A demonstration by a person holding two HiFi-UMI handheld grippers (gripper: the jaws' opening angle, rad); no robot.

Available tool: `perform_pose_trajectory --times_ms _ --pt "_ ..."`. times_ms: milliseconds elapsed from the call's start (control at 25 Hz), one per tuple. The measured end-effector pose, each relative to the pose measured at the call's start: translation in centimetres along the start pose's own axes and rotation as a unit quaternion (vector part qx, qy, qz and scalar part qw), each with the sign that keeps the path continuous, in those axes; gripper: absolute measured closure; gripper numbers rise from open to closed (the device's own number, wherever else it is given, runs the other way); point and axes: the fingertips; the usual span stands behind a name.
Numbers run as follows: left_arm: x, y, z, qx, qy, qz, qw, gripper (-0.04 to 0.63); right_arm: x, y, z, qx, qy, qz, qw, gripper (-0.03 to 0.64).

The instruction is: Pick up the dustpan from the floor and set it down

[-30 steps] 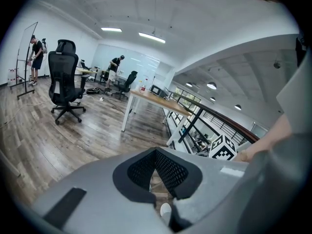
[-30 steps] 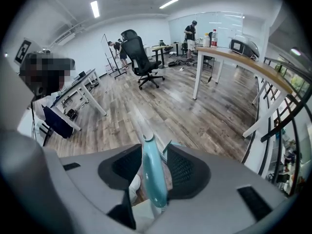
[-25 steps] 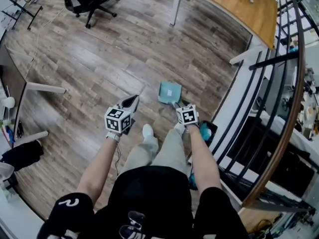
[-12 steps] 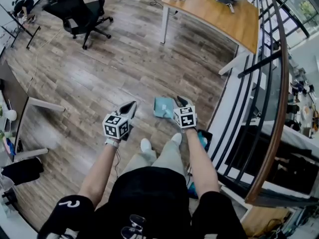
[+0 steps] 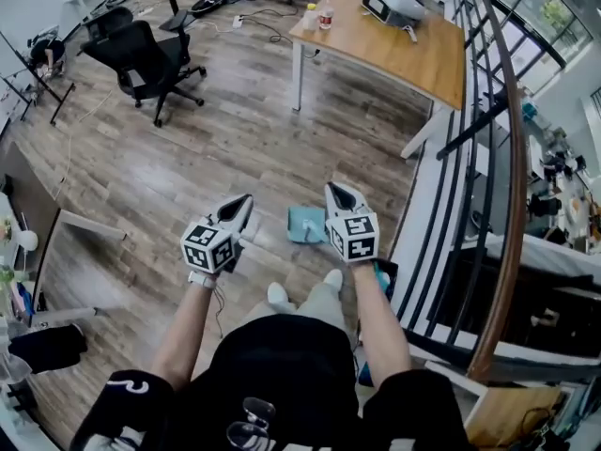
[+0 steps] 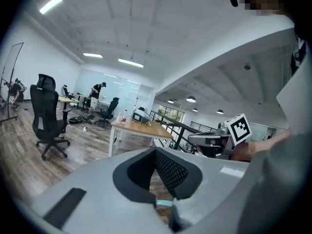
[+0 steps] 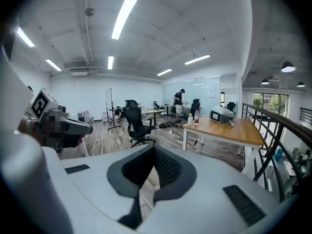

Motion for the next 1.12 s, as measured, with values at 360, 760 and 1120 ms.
perform_pose_trajectory --times_ms 360,760,1120 --pt "3.6 4.0 -6.8 0.049 -0.027 0.010 0.9984 0.598 -1.6 7.7 -5.4 0.073 0.020 0.001 0.997 0.621" --pt "5.2 4.4 -9.3 0.059 -0.049 0.019 0.9969 0.598 -1.2 9.8 -6.5 0.083 0.018 0.012 0.996 0.621" --pt "5.3 3.9 -9.2 0.059 -0.049 0.019 0.9969 0.598 -1.0 10.2 -6.1 0.079 0.008 0.009 0.997 0.621"
Point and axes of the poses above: the fingertips, and each gripper's own axes: y backward along the fingers, x to its right, z out of its underside, and after that the axes turned 13 degrees about -x, right-handed
